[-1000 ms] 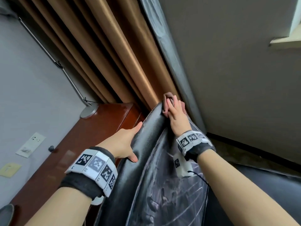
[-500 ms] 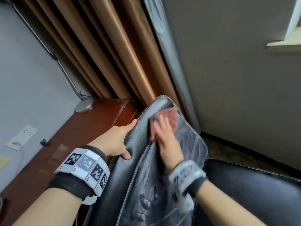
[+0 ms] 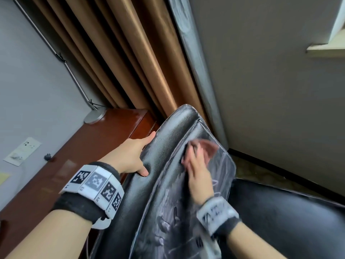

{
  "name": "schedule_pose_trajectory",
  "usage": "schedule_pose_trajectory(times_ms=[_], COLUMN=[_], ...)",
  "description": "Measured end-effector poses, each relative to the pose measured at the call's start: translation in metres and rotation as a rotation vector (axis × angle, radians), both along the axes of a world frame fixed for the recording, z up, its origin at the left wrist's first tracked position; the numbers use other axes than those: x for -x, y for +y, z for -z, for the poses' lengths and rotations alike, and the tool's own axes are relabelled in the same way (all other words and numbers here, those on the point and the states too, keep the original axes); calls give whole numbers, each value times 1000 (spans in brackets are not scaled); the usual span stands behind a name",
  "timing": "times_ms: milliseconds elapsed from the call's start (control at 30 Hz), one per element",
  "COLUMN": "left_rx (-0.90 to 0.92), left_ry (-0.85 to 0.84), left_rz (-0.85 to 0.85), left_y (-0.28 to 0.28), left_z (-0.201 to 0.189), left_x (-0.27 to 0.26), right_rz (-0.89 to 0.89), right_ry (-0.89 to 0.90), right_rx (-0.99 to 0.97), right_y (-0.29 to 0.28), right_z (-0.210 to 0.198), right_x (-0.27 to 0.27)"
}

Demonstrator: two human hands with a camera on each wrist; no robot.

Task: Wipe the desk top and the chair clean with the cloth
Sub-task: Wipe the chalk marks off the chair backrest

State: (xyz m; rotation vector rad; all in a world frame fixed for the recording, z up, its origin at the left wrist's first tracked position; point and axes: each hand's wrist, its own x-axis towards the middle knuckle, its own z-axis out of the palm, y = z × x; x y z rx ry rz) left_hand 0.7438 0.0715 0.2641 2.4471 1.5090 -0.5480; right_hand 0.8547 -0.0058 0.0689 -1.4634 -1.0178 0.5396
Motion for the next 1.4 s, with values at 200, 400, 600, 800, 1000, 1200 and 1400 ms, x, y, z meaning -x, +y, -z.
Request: schedule_pose_trajectory(times_ms=[200,400,600,800,1000,1200,1400], left_rx=[-28,-21,-23,-40,-35,-47,-55], left_ry=[11,-10,-43,-23,-24,-36,-34], left_rz=[14,13,8,4,-2,-8,-7], left_y=[4,-1,0,-2,-1,0,0], left_z=[3,2,4,5,6,8,6], left_x=[-3,0,3,3,1,2,1], right_rz=[-45,49,-12,201,67,289,130], right_ry=[-56,47,83,226,141,443,230], right_rx=[-53,-16,-71,162,46,486,151], right_y=[17,30,14,31,39,27,35], right_z=[6,14,20,39,28,82,39], right_x=[-45,-38,-45,-70,-55,-78,-63])
